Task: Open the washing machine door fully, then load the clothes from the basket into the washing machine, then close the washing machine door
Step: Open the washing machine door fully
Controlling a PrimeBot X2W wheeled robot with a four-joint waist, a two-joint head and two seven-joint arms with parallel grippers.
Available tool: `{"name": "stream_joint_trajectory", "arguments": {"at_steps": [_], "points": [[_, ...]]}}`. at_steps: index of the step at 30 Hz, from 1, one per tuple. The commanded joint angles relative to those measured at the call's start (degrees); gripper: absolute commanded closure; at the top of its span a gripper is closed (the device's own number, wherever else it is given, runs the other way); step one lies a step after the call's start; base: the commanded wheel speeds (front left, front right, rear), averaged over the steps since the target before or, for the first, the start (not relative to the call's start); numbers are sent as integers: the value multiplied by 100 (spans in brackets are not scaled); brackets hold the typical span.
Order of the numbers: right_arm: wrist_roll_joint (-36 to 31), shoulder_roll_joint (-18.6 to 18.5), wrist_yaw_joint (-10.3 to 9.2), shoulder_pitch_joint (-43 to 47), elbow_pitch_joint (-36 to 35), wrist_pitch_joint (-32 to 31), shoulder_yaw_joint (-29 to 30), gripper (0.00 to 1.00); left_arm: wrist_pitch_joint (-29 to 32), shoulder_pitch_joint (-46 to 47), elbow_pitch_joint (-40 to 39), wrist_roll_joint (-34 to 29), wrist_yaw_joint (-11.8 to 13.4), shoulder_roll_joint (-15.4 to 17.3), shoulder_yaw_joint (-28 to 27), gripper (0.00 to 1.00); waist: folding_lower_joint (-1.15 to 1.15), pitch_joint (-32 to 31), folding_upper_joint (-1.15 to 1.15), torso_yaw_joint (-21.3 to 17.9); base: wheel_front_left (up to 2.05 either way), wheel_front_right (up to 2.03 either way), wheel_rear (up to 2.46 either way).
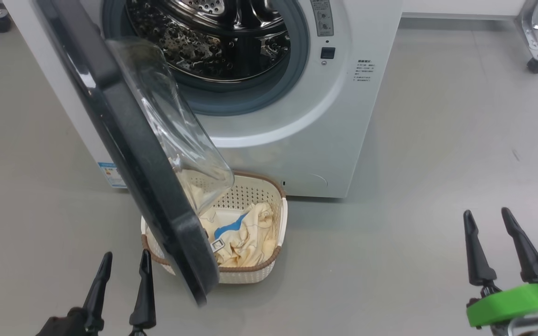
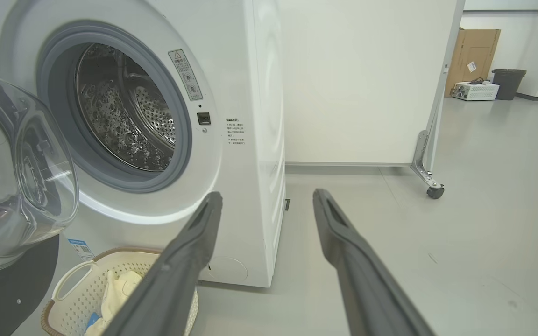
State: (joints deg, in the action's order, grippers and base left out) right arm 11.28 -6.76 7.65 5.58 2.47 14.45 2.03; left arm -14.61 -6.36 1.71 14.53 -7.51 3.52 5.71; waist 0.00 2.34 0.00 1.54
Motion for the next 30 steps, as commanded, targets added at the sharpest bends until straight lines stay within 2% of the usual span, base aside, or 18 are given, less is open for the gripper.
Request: {"name": "stream_joint_trajectory", "arguments": {"at_steps": [1, 7, 18, 20, 24, 30], "points": [[-80, -38, -16, -28, -223, 54, 14, 0, -39, 114, -175, -39, 2, 79, -219, 0, 0, -14, 0, -16, 0, 0, 0], [-142, 94, -16, 182, -270, 54, 237, 0, -39, 62, -162, -34, 2, 94, -270, 0, 0, -44, 0, -69, 0, 0, 0], [-135, 175, -16, 204, -284, 54, 281, 0, -39, 59, -119, -56, 2, 95, -289, 0, 0, -3, 0, -81, 0, 0, 0], [-135, 179, -16, 206, -285, 54, 282, 0, -39, 57, -69, -58, 2, 102, -278, 100, 0, 3, 0, -72, 0, 0, 0], [-131, 184, -16, 217, -280, 54, 281, 0, -39, 64, -13, -76, 2, 103, -292, 100, 0, 1, 0, -59, 0, 0, 0], [-145, 189, -16, 230, -284, 54, 281, 0, -39, 82, 53, -153, 2, 52, -631, 100, 0, -7, 0, -32, 0, 0, 0]]}}
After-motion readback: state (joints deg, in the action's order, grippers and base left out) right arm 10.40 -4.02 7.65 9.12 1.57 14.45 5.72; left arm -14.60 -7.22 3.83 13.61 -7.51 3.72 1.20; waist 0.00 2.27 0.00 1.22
